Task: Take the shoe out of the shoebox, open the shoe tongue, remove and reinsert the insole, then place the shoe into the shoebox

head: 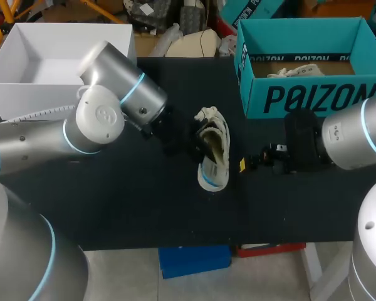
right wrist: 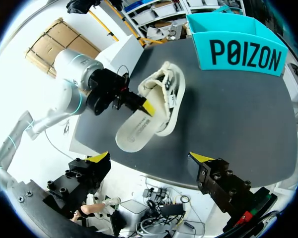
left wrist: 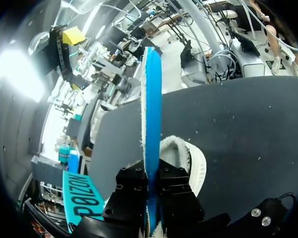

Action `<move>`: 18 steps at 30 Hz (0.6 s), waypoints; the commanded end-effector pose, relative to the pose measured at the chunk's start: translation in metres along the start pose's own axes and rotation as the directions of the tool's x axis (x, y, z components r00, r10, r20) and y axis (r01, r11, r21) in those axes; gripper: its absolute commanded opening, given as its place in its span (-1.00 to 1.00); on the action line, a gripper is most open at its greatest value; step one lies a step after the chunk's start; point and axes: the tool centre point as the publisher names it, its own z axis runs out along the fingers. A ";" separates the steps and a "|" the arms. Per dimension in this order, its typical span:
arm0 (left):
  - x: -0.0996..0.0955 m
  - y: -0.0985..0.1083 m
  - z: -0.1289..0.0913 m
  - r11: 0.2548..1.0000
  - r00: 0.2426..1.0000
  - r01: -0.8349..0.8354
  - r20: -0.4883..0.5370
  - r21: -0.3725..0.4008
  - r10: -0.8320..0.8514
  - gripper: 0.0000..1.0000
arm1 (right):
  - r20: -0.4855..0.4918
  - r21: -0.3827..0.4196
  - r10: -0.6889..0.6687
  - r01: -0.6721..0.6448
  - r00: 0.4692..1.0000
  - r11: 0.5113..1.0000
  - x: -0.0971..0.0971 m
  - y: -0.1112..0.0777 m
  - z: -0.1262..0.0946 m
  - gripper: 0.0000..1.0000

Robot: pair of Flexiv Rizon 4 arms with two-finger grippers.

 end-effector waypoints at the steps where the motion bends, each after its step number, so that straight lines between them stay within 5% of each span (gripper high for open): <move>1: -0.002 0.010 0.009 1.000 1.000 -0.001 -0.002 -0.016 0.001 -1.00 | 0.003 0.000 0.001 -0.001 1.000 1.000 0.001 0.000 0.001 1.00; 16: -0.007 0.025 0.014 0.995 1.000 0.009 0.001 -0.100 -0.009 -1.00 | 0.003 0.000 0.001 -0.001 1.000 1.000 0.001 0.000 0.001 1.00; 18: -0.009 0.020 0.012 0.995 1.000 0.006 -0.001 -0.100 -0.006 -0.65 | 0.003 0.000 0.001 -0.001 1.000 1.000 0.001 0.000 0.001 1.00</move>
